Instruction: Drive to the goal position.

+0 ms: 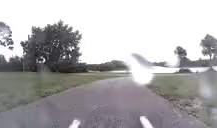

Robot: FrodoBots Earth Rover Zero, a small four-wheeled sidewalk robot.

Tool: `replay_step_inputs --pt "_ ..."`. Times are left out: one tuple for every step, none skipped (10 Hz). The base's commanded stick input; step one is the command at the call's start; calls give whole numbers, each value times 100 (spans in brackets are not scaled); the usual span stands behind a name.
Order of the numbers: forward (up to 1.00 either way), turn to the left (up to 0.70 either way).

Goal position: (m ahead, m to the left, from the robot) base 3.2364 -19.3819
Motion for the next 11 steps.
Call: replay_step_inputs --pt "70 0" --pt "70 0" --pt "70 0" --pt "70 0" --pt "70 0" --pt "70 0" --pt "70 0" --pt "70 0" --pt "70 0" --pt "70 0" --pt "70 0"
